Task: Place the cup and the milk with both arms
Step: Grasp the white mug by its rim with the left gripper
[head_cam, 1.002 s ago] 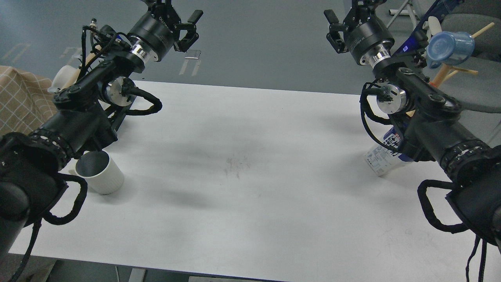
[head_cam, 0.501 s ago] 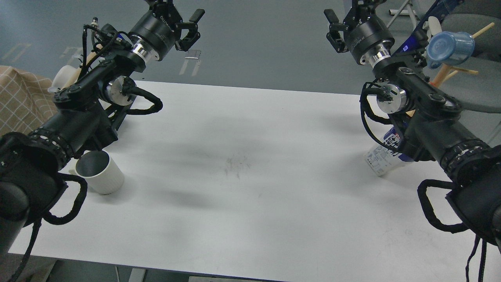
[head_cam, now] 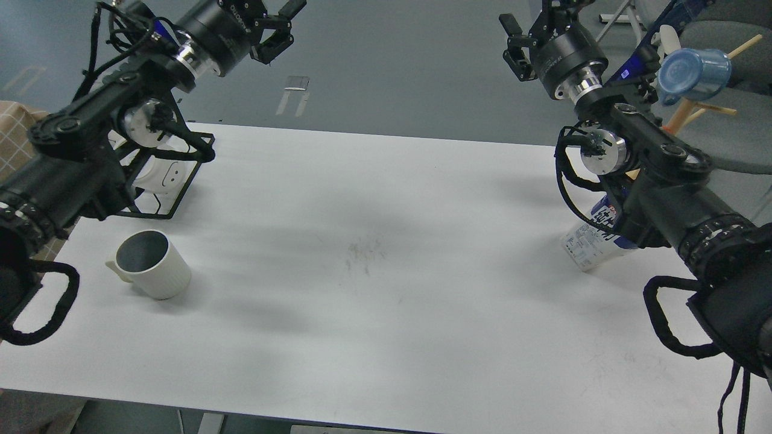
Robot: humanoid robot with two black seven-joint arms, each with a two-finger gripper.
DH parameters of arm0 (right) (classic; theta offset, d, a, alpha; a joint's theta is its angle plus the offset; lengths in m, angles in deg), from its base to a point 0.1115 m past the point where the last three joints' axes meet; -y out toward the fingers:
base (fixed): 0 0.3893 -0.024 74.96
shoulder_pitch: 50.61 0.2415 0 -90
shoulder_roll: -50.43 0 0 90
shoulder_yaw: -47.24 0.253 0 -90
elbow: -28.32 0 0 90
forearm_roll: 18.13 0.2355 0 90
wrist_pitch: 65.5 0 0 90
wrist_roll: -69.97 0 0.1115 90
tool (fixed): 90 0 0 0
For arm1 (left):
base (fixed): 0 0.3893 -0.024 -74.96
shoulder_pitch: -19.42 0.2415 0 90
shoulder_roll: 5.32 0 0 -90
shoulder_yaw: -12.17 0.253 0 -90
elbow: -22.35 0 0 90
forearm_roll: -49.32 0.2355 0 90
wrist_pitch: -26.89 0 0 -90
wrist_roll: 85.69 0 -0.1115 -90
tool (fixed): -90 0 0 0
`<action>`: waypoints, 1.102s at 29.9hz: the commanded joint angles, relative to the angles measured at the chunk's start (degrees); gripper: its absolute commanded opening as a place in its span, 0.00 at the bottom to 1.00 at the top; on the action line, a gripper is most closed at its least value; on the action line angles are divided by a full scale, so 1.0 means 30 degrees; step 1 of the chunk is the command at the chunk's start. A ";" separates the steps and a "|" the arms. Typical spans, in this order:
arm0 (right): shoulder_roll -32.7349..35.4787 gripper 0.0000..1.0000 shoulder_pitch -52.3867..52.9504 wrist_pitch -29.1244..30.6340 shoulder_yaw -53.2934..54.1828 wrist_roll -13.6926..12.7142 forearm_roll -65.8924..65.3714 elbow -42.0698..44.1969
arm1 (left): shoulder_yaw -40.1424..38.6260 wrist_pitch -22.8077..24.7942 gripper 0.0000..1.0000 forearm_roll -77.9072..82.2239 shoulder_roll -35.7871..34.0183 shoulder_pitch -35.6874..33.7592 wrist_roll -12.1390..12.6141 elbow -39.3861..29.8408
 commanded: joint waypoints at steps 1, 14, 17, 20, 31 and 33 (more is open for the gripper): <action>-0.0002 1.00 -0.0046 0.0096 -0.0027 0.0000 0.0000 -0.0195 | 0.0165 -0.0011 1.00 0.3168 -0.3100 0.0337 0.0034 -0.3340; -0.0002 1.00 -0.0309 0.0184 -0.0203 0.0000 -0.0029 -0.0810 | 0.0313 -0.0011 1.00 1.6418 -1.2544 0.4437 -0.1457 -1.1292; -0.0002 1.00 -0.0455 0.0184 -0.0408 0.0000 -0.0029 -0.1191 | 0.0517 -0.0011 1.00 1.8937 -1.3512 0.6195 -0.1858 -1.1469; -0.0002 1.00 -0.0485 0.0184 -0.0437 0.0000 -0.0029 -0.1250 | 0.0898 -0.0011 1.00 2.1484 -1.4011 0.7338 -0.1858 -1.1294; 0.0027 1.00 -0.0719 0.0184 -0.0408 0.0000 -0.0029 -0.1484 | 0.1424 -0.0011 1.00 2.5974 -1.2843 0.8044 -0.1858 -0.7841; 0.0027 1.00 -0.0807 0.0184 -0.0408 0.0000 -0.0029 -0.1514 | 0.1629 -0.0172 1.00 2.5974 -1.2608 0.8044 -0.1858 -0.7314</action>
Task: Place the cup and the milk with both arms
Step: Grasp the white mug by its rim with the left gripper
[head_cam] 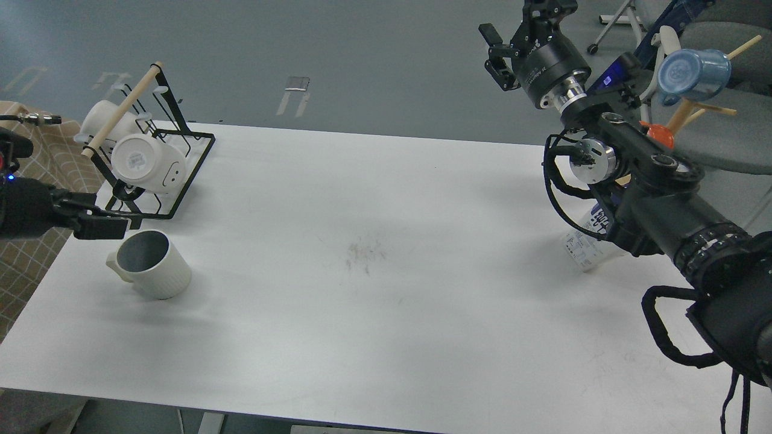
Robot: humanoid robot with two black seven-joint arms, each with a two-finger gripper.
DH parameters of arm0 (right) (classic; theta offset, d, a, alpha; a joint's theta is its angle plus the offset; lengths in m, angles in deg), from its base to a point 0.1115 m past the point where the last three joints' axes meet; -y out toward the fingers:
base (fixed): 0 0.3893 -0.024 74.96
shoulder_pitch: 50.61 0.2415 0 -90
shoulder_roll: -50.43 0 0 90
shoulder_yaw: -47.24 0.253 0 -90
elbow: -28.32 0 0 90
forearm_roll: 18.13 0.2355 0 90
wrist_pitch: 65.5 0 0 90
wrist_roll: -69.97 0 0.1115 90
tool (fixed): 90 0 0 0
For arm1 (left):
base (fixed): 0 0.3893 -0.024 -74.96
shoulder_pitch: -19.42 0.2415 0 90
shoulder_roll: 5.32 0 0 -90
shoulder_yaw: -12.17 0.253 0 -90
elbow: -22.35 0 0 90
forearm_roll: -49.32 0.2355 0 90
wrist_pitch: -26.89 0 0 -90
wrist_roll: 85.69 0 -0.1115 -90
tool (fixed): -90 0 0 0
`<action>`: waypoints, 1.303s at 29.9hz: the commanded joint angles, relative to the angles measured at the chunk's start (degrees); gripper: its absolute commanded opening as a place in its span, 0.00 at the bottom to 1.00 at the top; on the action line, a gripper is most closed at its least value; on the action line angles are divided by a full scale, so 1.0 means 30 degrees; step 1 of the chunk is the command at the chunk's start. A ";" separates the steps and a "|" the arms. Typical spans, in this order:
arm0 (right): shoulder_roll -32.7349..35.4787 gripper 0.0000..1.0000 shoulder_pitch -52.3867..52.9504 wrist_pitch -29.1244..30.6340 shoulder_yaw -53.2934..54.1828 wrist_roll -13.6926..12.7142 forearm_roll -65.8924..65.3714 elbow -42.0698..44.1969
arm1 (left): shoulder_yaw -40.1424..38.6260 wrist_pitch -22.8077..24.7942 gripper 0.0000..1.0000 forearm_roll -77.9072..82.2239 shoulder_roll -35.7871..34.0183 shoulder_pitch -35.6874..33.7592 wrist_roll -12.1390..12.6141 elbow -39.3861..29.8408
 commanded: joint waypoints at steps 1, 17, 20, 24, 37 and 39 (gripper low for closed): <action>-0.0002 1.00 -0.0123 -0.0004 0.0036 0.0000 0.0000 -0.0067 | 0.0407 -0.0279 1.00 -0.0005 0.0578 -0.0005 0.0004 0.1278; 0.0115 1.00 -0.0152 -0.0063 0.0036 0.0000 0.0000 -0.0067 | 0.2016 -0.1948 1.00 -0.0035 0.2452 0.0024 0.0004 0.2948; 0.0115 1.00 -0.0181 -0.0063 0.0036 0.0000 0.0000 -0.0067 | 0.2660 -0.2504 0.99 -0.0034 0.2483 -0.0005 0.0004 0.3242; 0.0115 1.00 -0.0211 -0.0092 0.0036 0.0000 0.0000 -0.0067 | 0.3190 -0.2917 0.97 -0.0093 0.2512 -0.0006 0.0004 0.3330; 0.0086 1.00 -0.0357 -0.0092 0.0036 0.0000 0.0000 -0.0038 | 0.3161 -0.2976 0.44 -0.0269 0.2775 -0.0035 0.0004 0.3360; 0.0086 1.00 -0.0357 -0.0092 0.0036 0.0000 0.0000 -0.0067 | 0.3161 -0.2976 0.41 -0.0269 0.2805 -0.0035 0.0004 0.3360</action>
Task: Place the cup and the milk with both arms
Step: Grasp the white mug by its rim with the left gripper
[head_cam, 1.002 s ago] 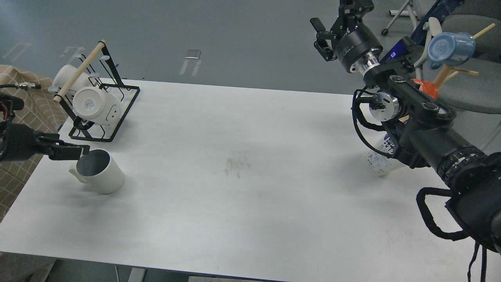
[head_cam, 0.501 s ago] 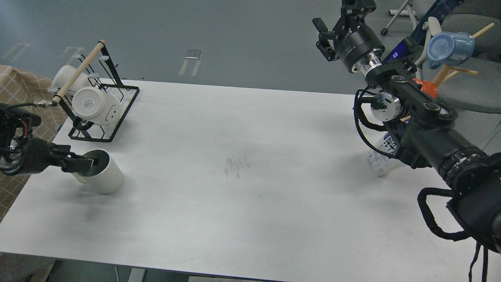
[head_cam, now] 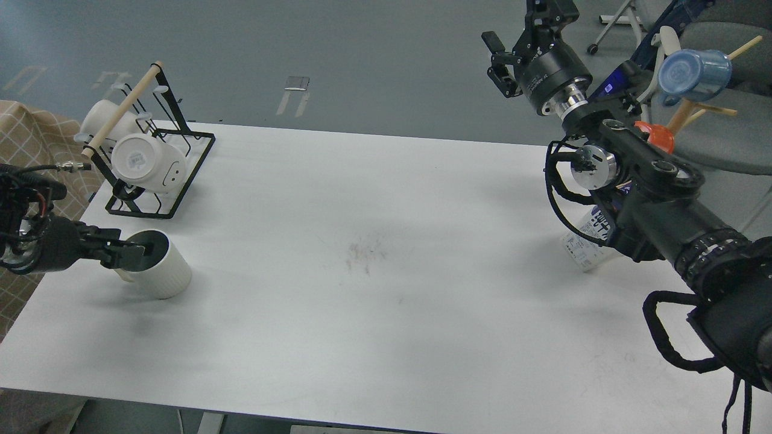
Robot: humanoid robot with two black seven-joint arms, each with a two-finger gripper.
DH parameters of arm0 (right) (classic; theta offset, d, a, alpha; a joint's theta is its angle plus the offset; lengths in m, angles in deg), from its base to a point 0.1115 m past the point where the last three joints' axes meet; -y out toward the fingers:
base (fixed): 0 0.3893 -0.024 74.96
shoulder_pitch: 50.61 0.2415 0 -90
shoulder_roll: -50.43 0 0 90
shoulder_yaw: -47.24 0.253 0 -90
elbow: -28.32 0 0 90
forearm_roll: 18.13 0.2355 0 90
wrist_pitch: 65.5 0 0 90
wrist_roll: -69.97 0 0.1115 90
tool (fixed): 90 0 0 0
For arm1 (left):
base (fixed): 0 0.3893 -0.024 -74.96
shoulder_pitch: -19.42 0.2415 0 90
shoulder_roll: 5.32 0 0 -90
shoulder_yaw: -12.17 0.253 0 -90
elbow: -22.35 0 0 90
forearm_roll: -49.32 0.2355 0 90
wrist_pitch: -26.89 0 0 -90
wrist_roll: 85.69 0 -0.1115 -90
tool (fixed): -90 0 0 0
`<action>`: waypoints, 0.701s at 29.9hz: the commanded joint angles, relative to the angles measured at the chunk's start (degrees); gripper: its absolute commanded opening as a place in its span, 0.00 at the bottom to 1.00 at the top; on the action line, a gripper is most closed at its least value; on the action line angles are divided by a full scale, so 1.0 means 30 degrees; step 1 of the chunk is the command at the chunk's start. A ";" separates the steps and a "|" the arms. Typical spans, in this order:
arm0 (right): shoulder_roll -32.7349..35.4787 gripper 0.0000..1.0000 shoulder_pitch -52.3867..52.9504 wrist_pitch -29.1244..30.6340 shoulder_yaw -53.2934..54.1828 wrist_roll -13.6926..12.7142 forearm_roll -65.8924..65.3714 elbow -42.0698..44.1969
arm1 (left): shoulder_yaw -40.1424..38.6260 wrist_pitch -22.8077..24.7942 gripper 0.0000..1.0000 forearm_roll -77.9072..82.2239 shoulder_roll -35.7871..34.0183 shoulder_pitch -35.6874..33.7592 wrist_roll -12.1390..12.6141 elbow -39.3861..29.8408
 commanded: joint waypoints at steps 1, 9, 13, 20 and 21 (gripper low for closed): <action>-0.0001 1.00 -0.0015 -0.0001 0.0025 0.0000 0.0000 -0.0001 | 0.0017 0.0008 0.32 0.0005 0.0077 -0.0001 0.0000 -0.0004; -0.0031 1.00 -0.0015 -0.0001 0.0025 0.0000 0.0000 -0.0029 | 0.0017 -0.0314 0.00 0.0064 0.0107 -0.0089 0.0000 -0.0004; -0.0031 1.00 -0.0015 -0.0001 0.0025 0.0000 0.0000 -0.0030 | 0.0016 -0.0695 0.00 0.0093 0.0077 -0.0235 0.0000 -0.0033; -0.0001 1.00 -0.0015 -0.0001 0.0025 0.0000 0.0000 0.0000 | -0.0013 -0.0930 0.00 0.0152 -0.0273 -0.0440 0.0000 -0.1261; 0.0028 1.00 -0.0015 -0.0001 0.0025 0.0000 0.0000 -0.0029 | -0.0013 -0.0930 0.00 0.0152 -0.0535 -0.0615 0.0000 -0.1959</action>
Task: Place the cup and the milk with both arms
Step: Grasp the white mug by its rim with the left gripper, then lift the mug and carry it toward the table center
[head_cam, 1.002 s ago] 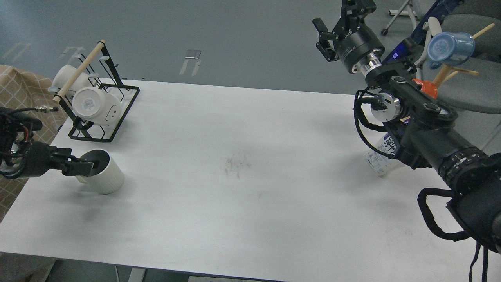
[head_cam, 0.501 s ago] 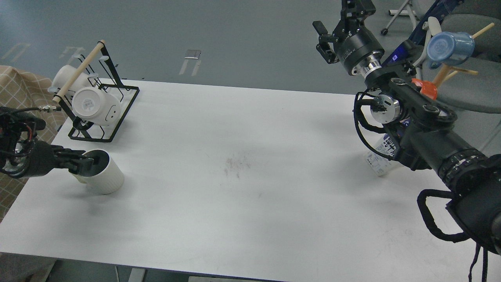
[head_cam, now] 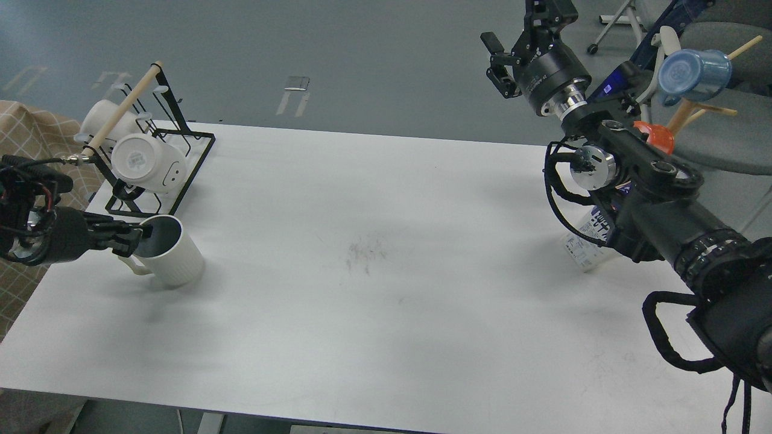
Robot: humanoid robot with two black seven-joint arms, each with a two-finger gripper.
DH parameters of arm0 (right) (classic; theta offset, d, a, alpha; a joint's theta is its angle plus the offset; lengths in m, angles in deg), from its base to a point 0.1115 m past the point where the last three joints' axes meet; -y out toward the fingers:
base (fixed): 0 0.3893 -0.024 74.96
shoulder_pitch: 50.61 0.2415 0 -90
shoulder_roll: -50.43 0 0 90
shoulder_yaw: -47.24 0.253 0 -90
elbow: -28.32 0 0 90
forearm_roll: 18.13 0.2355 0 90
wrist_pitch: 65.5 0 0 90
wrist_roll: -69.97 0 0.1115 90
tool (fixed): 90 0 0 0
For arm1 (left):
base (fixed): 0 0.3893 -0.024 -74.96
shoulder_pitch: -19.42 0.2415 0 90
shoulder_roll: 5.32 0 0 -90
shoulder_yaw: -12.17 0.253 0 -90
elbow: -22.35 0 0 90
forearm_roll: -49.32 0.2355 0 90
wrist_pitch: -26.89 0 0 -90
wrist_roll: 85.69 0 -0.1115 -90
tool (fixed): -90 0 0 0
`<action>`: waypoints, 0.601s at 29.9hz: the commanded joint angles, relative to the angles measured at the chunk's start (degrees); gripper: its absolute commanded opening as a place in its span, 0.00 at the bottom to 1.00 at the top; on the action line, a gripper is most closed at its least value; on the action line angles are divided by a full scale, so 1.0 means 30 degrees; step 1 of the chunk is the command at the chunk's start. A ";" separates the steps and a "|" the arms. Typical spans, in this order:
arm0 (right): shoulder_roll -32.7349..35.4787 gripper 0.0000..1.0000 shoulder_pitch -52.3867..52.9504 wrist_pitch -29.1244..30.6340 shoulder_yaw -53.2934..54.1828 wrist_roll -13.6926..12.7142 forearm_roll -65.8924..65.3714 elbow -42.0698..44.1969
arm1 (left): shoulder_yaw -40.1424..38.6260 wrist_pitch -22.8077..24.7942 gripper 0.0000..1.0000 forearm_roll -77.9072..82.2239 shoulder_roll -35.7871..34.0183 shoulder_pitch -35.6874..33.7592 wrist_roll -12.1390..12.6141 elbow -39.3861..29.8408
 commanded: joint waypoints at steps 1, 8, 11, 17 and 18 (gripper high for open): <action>0.0024 1.00 0.0001 -0.0029 -0.0001 0.0000 0.0000 -0.0004 | -0.0005 0.0021 0.00 0.0027 -0.0618 -0.0302 -0.0001 -0.1490; 0.0258 1.00 0.0322 -0.0058 0.0057 0.0000 0.0000 0.0025 | -0.0210 0.0400 0.00 -0.0060 -0.1412 -0.1677 -0.0001 -0.5123; 0.0259 1.00 0.0498 -0.0087 0.0058 0.0000 0.0000 0.0025 | -0.0210 0.1015 0.00 -0.0090 -0.1237 -0.2527 -0.0001 -0.6091; 0.0200 1.00 0.0850 -0.0146 0.0058 0.0000 0.0000 0.0083 | -0.0181 0.3213 0.00 -0.0090 0.1661 -0.5105 -0.0001 -0.6651; 0.0200 1.00 0.0850 -0.0146 0.0058 0.0000 0.0000 0.0084 | -0.0152 0.3330 0.00 -0.0061 0.1955 -0.5310 -0.0001 -0.6650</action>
